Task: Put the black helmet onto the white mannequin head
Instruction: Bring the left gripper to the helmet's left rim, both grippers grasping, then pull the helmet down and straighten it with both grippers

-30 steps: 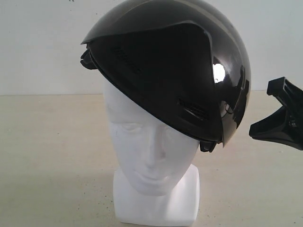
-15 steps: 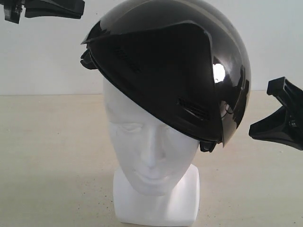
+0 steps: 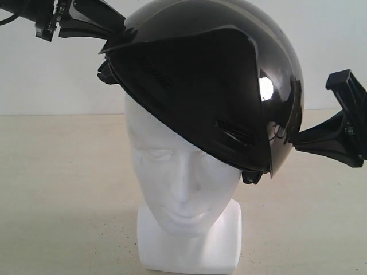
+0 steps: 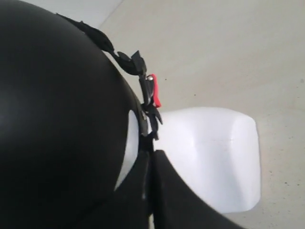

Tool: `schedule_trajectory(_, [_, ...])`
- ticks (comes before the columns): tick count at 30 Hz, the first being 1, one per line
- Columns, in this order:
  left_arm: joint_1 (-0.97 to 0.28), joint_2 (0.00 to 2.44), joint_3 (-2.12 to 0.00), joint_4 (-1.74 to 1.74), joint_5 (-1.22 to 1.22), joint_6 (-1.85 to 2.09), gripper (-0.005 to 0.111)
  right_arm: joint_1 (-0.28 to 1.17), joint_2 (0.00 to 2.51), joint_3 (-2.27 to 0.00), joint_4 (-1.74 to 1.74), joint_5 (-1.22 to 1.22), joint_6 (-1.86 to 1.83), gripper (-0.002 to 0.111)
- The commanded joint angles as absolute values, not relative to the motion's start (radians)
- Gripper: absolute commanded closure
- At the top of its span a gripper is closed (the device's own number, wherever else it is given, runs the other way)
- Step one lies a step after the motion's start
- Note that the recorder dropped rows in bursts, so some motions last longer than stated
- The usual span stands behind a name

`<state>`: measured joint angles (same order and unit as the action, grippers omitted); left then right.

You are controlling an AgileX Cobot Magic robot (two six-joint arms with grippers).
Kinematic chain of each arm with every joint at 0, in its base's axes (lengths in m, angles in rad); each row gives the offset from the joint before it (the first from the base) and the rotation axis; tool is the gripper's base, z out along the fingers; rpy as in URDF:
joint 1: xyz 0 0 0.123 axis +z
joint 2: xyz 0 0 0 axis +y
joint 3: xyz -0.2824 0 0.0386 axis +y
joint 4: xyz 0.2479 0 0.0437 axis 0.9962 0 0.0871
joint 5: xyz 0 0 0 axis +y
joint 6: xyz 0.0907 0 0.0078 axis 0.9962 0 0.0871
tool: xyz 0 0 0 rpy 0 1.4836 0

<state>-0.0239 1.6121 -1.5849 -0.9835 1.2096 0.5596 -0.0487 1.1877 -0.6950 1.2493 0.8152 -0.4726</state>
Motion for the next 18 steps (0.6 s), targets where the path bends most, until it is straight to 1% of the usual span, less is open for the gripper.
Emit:
schedule_trajectory(1, [-0.034, 1.614, -1.587, -0.959, 1.221, 0.558, 0.102, -0.049, 1.189, -0.688, 1.355, 0.840, -0.513, 0.108])
schedule_trajectory(8, [-0.034, 1.614, -1.587, -0.890, 1.221, 0.524, 0.102, -0.049, 1.189, -0.691, 1.517, 0.916, -0.594, 0.108])
schedule_trajectory(18, [-0.034, 1.614, -1.578, -0.800, 1.221, 0.490, 0.102, -0.049, 1.189, -0.691, 1.632, 0.973, -0.656, 0.108])
